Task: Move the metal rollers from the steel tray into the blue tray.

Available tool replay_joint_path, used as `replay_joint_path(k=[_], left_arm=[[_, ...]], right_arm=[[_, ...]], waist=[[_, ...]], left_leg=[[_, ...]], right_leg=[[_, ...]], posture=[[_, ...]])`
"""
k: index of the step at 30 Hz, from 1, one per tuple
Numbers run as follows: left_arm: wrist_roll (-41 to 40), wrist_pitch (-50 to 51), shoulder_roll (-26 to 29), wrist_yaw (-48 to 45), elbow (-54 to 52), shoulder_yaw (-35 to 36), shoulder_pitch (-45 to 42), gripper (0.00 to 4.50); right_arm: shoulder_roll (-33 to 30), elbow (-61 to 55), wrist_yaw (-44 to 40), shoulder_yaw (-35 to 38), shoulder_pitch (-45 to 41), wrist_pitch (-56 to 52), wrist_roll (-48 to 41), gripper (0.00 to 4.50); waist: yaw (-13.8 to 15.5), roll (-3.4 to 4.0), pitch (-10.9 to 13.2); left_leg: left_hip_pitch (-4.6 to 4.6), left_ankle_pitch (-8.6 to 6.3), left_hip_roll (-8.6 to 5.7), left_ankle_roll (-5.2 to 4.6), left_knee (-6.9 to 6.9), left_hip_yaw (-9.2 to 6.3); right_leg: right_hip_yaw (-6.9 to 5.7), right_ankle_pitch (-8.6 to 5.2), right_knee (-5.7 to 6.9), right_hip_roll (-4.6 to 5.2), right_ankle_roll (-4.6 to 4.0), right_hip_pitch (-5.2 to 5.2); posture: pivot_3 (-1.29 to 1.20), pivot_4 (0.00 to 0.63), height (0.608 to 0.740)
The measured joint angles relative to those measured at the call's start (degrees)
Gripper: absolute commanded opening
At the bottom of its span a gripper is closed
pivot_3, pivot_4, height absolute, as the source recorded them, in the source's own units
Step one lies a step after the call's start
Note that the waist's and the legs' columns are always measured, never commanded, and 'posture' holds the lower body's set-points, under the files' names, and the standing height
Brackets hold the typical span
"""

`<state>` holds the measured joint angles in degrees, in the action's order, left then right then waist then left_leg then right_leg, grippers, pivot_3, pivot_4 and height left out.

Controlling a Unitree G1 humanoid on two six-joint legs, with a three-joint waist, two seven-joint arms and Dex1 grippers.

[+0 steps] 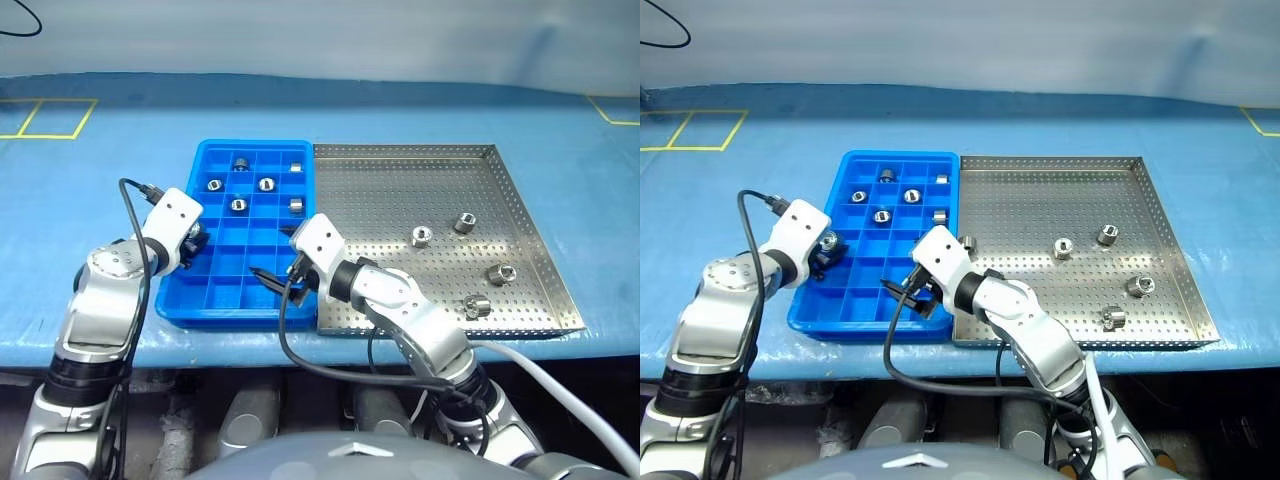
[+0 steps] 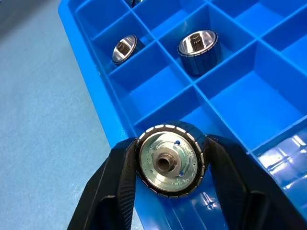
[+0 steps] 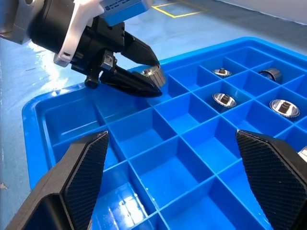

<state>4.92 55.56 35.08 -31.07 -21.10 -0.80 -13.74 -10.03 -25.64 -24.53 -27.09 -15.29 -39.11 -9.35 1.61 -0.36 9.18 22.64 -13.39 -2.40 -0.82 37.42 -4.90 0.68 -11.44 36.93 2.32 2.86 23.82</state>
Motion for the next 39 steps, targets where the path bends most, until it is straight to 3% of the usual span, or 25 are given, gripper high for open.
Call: replay_joint_path(k=[3, 8, 12, 16, 20, 28, 33, 39], left_arm=[[0.7, -2.2, 1.2, 0.7, 3.4, -1.7, -2.0, 4.48], [0.2, -5.0, 1.0, 0.1, 5.9, -3.0, -4.6, 4.48], [-6.6, -12.3, -5.8, -2.6, 5.9, -1.7, -11.0, 4.48], [-12.7, -20.4, -8.4, -7.8, 4.9, -2.5, -13.0, 4.48], [-15.0, -23.9, -6.9, -13.8, 3.8, -6.4, -11.2, 4.48], [-17.9, -23.9, -2.8, -17.8, -0.5, -7.1, -6.5, 4.48], [-20.8, -23.3, -0.3, -17.4, -4.8, -3.6, -1.7, 4.48], [-21.8, -22.4, 1.4, -14.9, -7.7, -0.2, 3.4, 4.48]], right_arm=[[-0.1, -0.1, 0.7, 0.2, 0.9, 0.1, 0.0, 4.5], [-1.3, -2.5, 1.8, 1.8, 3.2, -0.1, 0.1, 4.5], [-5.5, -8.2, 2.7, 6.9, 6.2, -1.3, 0.0, 4.5], [-11.0, -12.2, 3.3, 13.4, 10.0, -3.7, 0.0, 4.5], [-16.0, -13.1, 3.2, 16.0, 8.9, -8.6, 0.8, 4.5], [-18.9, -0.4, 0.6, 6.5, -6.9, -18.4, 3.6, 4.5], [-20.4, 8.7, -8.6, -3.7, -18.0, -18.0, 4.5, 4.5], [-20.3, 19.4, -15.7, -11.2, -24.7, -12.9, 7.6, 4.5]], waist=[[-0.1, 0.0, 0.0], [0.1, -0.01, 0.0], [0.5, -0.04, 0.0], [-1.5, -0.02, 0.0], [-4.0, -0.01, 0.0], [-5.3, 0.0, 0.0], [-5.0, -0.02, 0.0], [-3.1, -0.03, 0.0]], left_leg=[[-0.01, 0.01, 0.0, 0.02, -0.07, 0.0], [0.08, 0.01, -0.06, -0.01, -0.11, -0.05], [0.16, 0.0, -0.13, -0.08, -0.04, 0.01], [0.07, -0.02, -0.04, -0.08, -0.06, 0.39], [-0.02, -0.09, 0.08, -0.22, -0.17, 0.49], [-0.04, 0.03, 0.07, -0.25, -0.1, 0.48], [-0.02, -0.01, 0.04, -0.34, -0.11, 0.43], [0.02, -0.03, 0.0, -0.35, -0.16, 0.41]], right_leg=[[0.0, -0.01, 0.0, 0.01, -0.03, 0.02], [-0.04, 0.03, -0.08, 0.07, -0.11, 0.03], [-0.1, 0.06, -0.21, 0.23, -0.06, -0.02], [0.11, 0.15, -0.2, 0.31, -0.24, 0.03], [0.2, 0.1, -0.12, 0.27, -0.3, 0.11], [0.14, 0.05, -0.07, 0.08, -0.06, 0.04], [0.11, 0.08, -0.11, 0.13, -0.04, 0.04], [0.08, 0.18, -0.16, 0.17, -0.24, 0.07]], posture=[[0.09, 0.15, 0.74], [0.03, 0.15, 0.74], [-0.01, 0.15, 0.74], [-0.06, 0.15, 0.74], [-0.09, 0.15, 0.74], [-0.03, 0.15, 0.74], [0.03, 0.15, 0.74], [0.08, 0.15, 0.74]])
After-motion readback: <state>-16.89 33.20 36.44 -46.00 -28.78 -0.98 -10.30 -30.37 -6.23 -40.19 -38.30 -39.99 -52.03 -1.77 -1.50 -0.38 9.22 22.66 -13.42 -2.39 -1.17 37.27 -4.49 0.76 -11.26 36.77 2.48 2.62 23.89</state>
